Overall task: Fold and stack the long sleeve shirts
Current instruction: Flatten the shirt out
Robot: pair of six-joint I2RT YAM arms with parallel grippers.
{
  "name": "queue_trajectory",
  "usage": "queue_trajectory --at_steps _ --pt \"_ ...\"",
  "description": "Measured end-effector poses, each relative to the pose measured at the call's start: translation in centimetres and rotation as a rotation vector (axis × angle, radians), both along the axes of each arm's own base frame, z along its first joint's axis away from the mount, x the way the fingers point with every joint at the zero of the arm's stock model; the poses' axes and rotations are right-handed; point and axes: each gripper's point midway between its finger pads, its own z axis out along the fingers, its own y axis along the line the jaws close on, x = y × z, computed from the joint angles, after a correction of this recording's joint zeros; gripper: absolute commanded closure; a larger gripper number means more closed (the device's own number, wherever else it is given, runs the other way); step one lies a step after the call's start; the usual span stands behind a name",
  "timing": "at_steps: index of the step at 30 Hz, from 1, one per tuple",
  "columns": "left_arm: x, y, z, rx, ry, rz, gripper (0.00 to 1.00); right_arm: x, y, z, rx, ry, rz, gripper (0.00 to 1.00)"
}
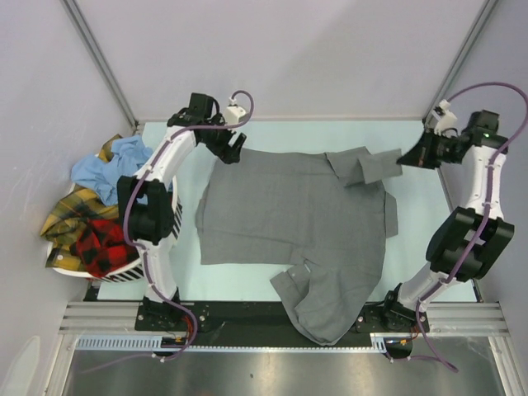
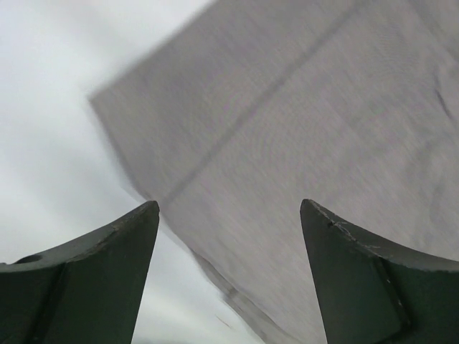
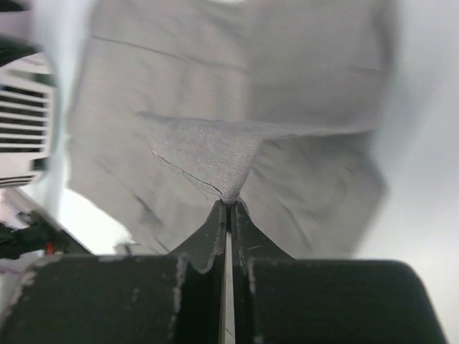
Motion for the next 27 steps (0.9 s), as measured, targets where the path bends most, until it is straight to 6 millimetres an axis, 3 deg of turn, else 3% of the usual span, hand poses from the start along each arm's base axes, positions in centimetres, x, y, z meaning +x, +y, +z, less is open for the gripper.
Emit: queue_trajectory --at_steps 3,6,12,21,27 --pt "3.2 -0.4 -0.3 0.016 -0.049 -0.018 0.2 1.2 3.6 1.9 0.062 -0.052 0.056 1.0" --pt "6.2 -0.8 -1.3 0.037 -0.088 -0.047 0.26 2.6 5.7 2.6 0.111 -0.069 0.07 1.0" --pt "10.3 -1.4 -4.2 0.093 -0.162 -0.138 0.28 5.5 5.7 5.1 0.178 -0.142 0.002 1.0" --pt "13.3 -0.7 -7.9 0.211 -0.245 -0.23 0.32 8.3 5.5 11.8 0.213 -0.313 -0.018 1.0" --pt "14.3 0.3 -10.7 0.299 -0.258 -0.271 0.38 8.5 6.2 12.1 0.226 -0.314 -0.007 1.0"
